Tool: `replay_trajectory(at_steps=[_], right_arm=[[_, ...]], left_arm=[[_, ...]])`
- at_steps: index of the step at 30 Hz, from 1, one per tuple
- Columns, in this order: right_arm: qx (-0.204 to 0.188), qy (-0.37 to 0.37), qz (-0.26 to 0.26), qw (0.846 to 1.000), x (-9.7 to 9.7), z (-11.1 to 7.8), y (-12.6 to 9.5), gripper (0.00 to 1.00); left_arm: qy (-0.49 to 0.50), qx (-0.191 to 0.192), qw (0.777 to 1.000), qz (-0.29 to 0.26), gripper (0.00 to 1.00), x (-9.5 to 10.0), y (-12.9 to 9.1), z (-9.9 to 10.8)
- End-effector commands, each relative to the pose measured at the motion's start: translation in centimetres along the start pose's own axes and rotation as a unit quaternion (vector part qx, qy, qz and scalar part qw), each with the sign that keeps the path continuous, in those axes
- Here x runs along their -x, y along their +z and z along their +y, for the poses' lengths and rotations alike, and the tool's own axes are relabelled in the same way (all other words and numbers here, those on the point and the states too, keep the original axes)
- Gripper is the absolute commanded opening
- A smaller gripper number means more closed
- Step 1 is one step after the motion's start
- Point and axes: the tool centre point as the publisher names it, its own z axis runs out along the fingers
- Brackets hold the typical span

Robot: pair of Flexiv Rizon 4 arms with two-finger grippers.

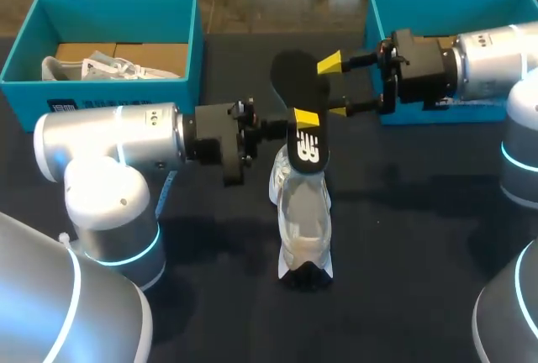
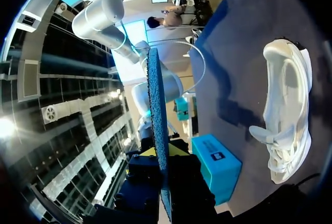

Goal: Take the shoe out of the shoebox, open the shoe tongue, remove and reinsert the insole, then place the shoe into the shoebox

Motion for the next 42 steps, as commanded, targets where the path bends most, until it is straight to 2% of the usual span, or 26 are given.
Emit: replay_trajectory(at_steps=[1, 5, 8, 10, 12, 13, 15, 25, 34, 42], right_arm=[[0.003, -0.001, 0.0, 1.0, -0.1, -0.5, 0.8, 0.73], [0.002, 0.006, -0.002, 1.0, 0.1, -0.9, 1.4, 0.81], [0.003, 0.008, 0.003, 1.0, 0.3, -1.2, 2.0, 0.77], [0.002, 0.008, 0.009, 1.0, 0.4, -1.2, 2.4, 0.64], [0.002, 0.009, 0.009, 1.0, 0.5, -1.2, 2.7, 0.58], [0.002, 0.009, 0.011, 1.0, 0.5, -1.3, 2.8, 0.5], [0.003, 0.008, 0.012, 1.0, 0.5, -1.3, 2.9, 0.46], [0.01, 0.009, 0.015, 1.0, 0.5, -2.0, 2.7, 0.47], [0.026, 0.011, 0.018, 0.999, 0.4, -2.3, 2.4, 0.4], [0.032, 0.013, 0.023, 0.999, 0.6, -2.4, 2.5, 0.38]], left_arm=[[-0.001, 0.003, 1.0, 0.001, 0.0, -0.1, 0.5, 0.4], [-0.001, 0.004, 1.0, 0.001, 0.0, -0.1, 0.6, 0.5], [0.0, 0.002, 1.0, 0.001, 0.0, 0.0, 0.8, 0.4], [-0.001, 0.001, 1.0, 0.0, 0.0, -0.1, 0.9, 0.4], [-0.001, 0.0, 1.0, 0.0, 0.0, -0.1, 0.9, 0.4], [-0.001, -0.001, 1.0, 0.0, 0.0, -0.1, 0.9, 0.3], [-0.001, -0.001, 1.0, -0.001, 0.0, -0.1, 1.0, 0.3], [-0.001, 0.004, 1.0, -0.001, 0.0, -0.2, 0.7, 0.3], [0.006, 0.004, 1.0, -0.004, 0.0, -0.4, 0.3, -0.1], [0.01, 0.005, 1.0, -0.006, 0.0, -0.5, 0.2, -0.3]])
